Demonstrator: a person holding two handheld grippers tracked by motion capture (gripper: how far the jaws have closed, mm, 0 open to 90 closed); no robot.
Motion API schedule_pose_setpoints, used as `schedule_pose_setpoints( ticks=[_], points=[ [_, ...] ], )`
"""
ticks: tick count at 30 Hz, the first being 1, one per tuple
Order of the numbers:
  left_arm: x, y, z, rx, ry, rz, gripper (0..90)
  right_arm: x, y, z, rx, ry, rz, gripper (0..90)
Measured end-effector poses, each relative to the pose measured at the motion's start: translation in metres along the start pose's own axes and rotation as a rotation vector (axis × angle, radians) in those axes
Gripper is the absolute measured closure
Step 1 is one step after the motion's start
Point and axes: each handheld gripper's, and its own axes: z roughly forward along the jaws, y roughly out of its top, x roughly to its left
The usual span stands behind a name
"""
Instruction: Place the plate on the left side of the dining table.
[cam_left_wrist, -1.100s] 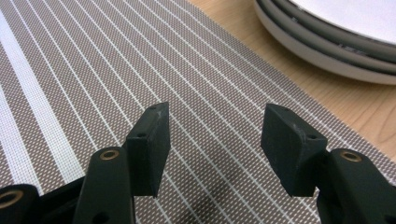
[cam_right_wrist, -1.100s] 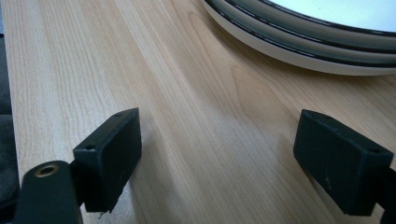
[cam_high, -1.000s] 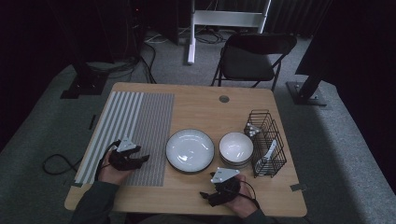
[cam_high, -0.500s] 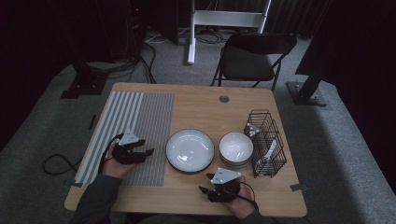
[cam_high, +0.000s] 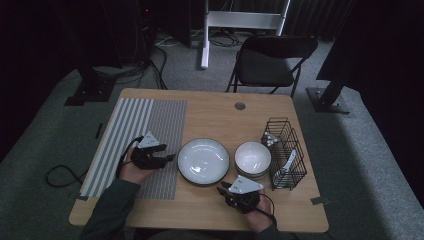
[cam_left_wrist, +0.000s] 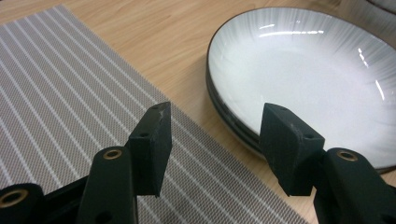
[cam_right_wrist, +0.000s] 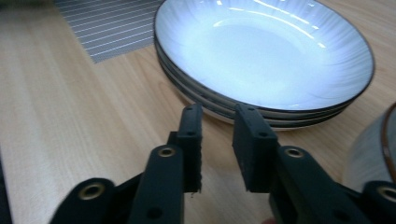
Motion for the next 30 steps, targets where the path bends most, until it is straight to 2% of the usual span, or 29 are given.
schedule_pose_setpoints(
  ticks=[4,7,13,21,26,30],
  points=[
    [-0.001,0.006,0.004,-0.006,-0.006,0.008,46.0,-0.002,0.004,0.0,-0.004,-0.04,0.013,86.9],
    [-0.001,0.01,0.008,-0.003,-0.006,0.008,47.2,-0.004,0.006,0.002,-0.004,-0.062,0.025,89.1],
    [-0.003,0.017,0.015,0.003,-0.01,0.013,49.6,-0.007,0.011,0.003,-0.01,-0.099,0.039,89.7],
    [-0.003,0.024,0.033,0.024,-0.012,0.008,55.1,-0.011,0.018,0.007,-0.017,-0.113,0.027,89.4],
    [-0.002,0.026,0.044,0.038,-0.011,-0.011,58.3,-0.012,0.018,0.009,-0.011,-0.124,0.028,89.3],
    [0.001,0.026,0.049,0.047,-0.027,-0.03,61.9,-0.013,0.018,0.01,-0.007,-0.129,0.031,89.3]
  ],
)
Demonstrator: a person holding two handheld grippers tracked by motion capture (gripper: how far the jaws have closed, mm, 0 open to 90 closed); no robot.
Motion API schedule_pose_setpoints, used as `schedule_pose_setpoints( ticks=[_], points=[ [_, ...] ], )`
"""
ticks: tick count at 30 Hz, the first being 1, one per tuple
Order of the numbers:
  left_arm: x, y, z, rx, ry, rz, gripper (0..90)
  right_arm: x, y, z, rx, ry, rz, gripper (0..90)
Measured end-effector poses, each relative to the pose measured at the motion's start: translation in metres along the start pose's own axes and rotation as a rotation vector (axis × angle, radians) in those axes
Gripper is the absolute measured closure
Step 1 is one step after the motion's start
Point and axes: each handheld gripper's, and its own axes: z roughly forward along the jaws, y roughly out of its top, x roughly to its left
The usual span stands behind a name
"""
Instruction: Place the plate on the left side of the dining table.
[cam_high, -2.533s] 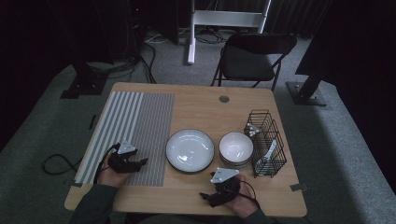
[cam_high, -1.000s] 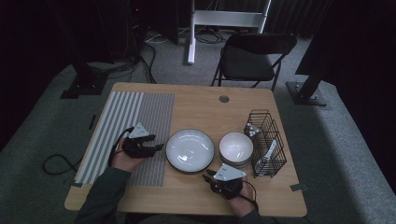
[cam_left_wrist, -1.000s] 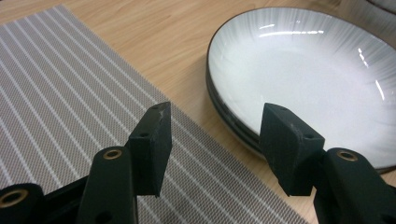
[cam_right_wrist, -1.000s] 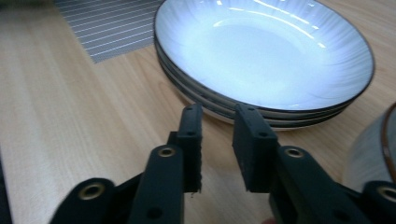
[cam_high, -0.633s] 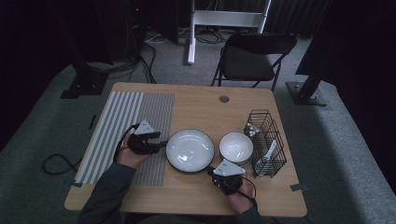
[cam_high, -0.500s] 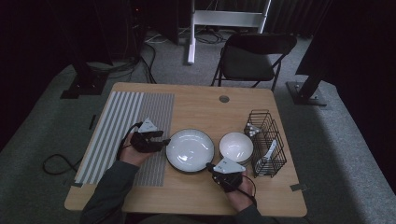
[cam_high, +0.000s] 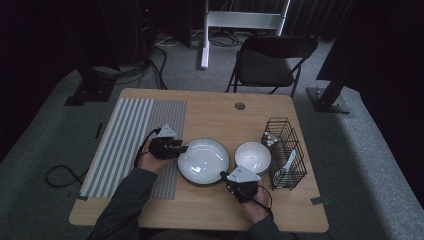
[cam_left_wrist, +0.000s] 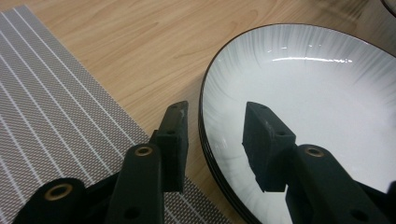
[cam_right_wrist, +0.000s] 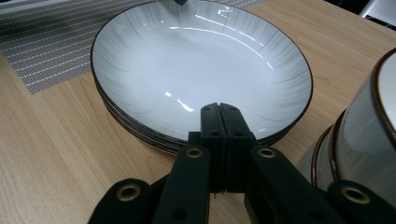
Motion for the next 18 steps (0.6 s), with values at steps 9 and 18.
schedule_pose_setpoints(
  ticks=[9,18],
  points=[
    [0.0001,-0.0005,0.0076,0.021,0.0,-0.012,74.4,-0.0015,-0.0032,0.0021,0.007,-0.004,0.004,89.1],
    [0.003,-0.0002,0.0113,0.028,0.0,-0.03,79.6,-0.0023,-0.0027,0.003,0.006,-0.01,0.009,88.9]
  ],
)
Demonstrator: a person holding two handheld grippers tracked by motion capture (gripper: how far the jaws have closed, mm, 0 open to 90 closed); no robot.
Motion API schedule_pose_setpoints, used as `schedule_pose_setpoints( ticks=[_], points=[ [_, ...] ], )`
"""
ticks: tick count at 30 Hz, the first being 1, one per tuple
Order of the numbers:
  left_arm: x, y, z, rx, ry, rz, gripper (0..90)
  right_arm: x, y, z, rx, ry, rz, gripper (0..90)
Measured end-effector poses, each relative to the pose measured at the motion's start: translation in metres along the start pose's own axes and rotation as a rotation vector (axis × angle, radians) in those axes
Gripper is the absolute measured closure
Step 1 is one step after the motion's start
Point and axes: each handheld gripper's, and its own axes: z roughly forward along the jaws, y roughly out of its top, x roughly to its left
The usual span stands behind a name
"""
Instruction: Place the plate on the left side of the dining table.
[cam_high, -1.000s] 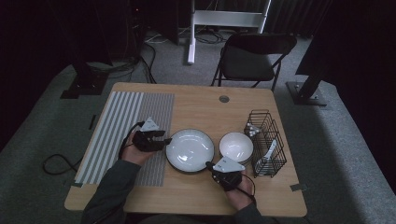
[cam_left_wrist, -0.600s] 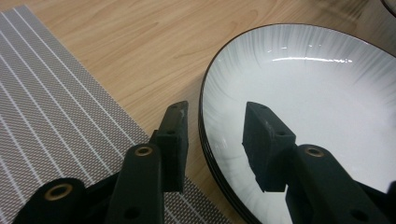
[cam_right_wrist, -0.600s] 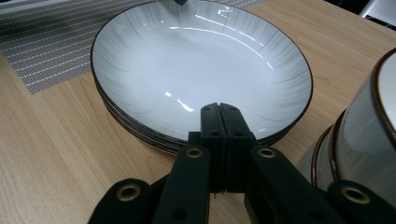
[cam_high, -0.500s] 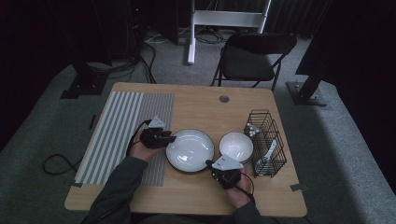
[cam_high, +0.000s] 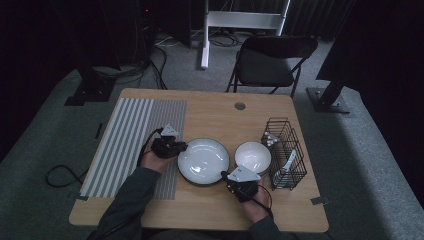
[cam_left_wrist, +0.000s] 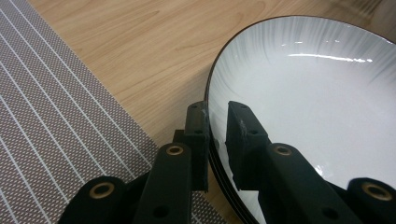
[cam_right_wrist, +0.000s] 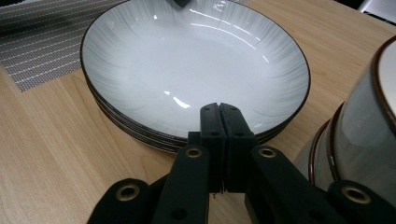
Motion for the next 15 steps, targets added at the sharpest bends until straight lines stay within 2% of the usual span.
schedule_pose_setpoints(
  ticks=[15],
  points=[
    [0.0033,0.0019,0.007,0.006,-0.02,-0.037,80.1,-0.0003,-0.001,0.0,-0.003,0.002,0.013,89.6]
  ],
)
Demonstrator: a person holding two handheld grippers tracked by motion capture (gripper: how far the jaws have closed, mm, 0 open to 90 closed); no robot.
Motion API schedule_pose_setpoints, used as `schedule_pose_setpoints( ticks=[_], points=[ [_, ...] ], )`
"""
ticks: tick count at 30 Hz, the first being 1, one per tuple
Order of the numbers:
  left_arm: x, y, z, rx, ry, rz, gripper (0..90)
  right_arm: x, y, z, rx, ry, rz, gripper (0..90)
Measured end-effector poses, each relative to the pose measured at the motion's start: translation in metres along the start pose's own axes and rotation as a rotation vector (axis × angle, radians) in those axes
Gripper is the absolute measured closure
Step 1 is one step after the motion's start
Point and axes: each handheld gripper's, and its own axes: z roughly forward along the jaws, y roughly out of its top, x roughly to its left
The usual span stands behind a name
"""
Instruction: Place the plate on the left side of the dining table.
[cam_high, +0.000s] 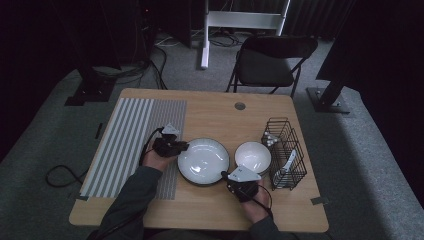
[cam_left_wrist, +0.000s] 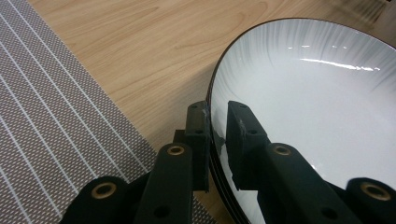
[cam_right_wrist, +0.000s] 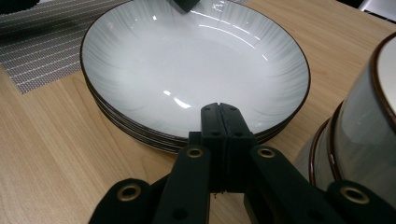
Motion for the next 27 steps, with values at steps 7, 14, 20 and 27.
schedule_pose_setpoints(
  ticks=[7,14,20,27],
  points=[
    [-0.003,0.003,-0.001,-0.002,0.028,0.004,82.3,-0.001,-0.004,0.0,0.012,-0.005,0.008,89.8],
    [-0.003,0.007,-0.005,0.001,0.035,0.021,85.4,-0.002,-0.004,0.0,0.007,-0.006,0.014,90.0],
    [0.001,0.005,-0.005,-0.022,0.004,-0.027,86.6,-0.002,-0.004,0.0,0.008,-0.007,0.015,89.9],
    [0.006,0.003,-0.004,-0.048,-0.03,-0.075,87.3,-0.002,-0.003,0.0,0.008,-0.005,0.016,90.0]
  ],
)
